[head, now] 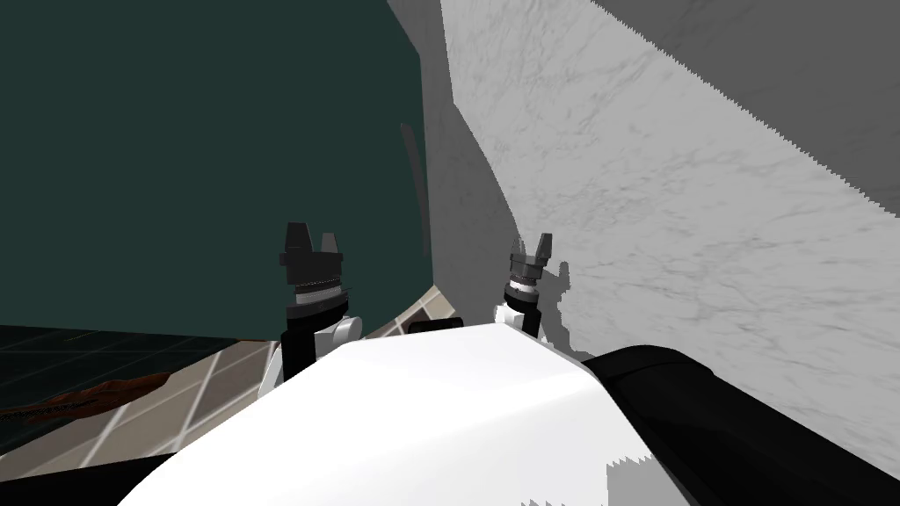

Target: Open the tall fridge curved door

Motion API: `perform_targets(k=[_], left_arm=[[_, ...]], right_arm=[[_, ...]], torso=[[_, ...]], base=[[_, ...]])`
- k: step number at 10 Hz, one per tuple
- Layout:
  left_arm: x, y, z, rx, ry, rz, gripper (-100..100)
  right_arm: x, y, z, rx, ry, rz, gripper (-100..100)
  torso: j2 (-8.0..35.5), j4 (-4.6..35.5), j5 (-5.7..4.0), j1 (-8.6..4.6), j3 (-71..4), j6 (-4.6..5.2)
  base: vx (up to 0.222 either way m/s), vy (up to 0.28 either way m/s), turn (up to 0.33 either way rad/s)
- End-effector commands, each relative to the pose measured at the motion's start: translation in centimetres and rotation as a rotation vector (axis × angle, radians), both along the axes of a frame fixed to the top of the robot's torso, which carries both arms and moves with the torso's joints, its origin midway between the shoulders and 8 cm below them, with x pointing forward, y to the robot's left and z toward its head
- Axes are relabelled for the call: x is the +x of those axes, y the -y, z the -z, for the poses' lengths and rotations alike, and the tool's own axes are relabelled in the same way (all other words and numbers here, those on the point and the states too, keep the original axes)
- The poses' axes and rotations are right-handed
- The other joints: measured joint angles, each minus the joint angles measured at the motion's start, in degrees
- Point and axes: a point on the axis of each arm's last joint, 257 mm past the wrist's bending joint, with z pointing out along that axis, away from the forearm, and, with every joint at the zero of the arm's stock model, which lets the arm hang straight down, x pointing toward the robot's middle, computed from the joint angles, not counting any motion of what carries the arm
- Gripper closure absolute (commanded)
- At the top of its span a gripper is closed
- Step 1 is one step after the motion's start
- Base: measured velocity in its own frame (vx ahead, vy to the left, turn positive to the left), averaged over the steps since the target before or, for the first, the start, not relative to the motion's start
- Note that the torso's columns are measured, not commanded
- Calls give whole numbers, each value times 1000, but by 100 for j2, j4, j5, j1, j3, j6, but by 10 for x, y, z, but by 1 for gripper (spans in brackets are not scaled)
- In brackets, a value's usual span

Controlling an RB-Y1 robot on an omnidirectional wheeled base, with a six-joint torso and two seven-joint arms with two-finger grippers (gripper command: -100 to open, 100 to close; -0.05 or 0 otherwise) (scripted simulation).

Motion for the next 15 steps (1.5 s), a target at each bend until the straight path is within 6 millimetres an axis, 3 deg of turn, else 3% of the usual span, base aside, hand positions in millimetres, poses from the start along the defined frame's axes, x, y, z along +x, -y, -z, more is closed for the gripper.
perform_targets(k=[1, 9, 10, 12, 15], left_arm=[[0, 0, 0, 0, 0, 0, 0], [0, 0, 0, 0, 0, 0, 0], [13, 4, 4, 11, -18, 23, -100], [32, 6, 13, 14, -51, 40, -100], [45, 9, 11, 15, -53, 55, -100]], right_arm=[[0, 0, 0, 0, 0, 0, 0], [0, 0, 0, 0, 0, 0, 0], [0, 0, 0, 0, 0, 0, 0], [0, 0, 0, 0, 0, 0, 0], [0, 0, 0, 0, 0, 0, 0]], torso=[[232, 235, 0, 0, -467, 0], [3539, 3537, 0, 0, -7073, 0], [3962, 3960, 0, 0, -7919, 0], [4206, 4204, 3, 9, -8427, 1], [4229, 4228, -1, -3, -8456, 0]], base=[[0, 0, 0], [0, 0, 0], [6, 18, -41], [0, 36, -55], [2, 31, -27]])
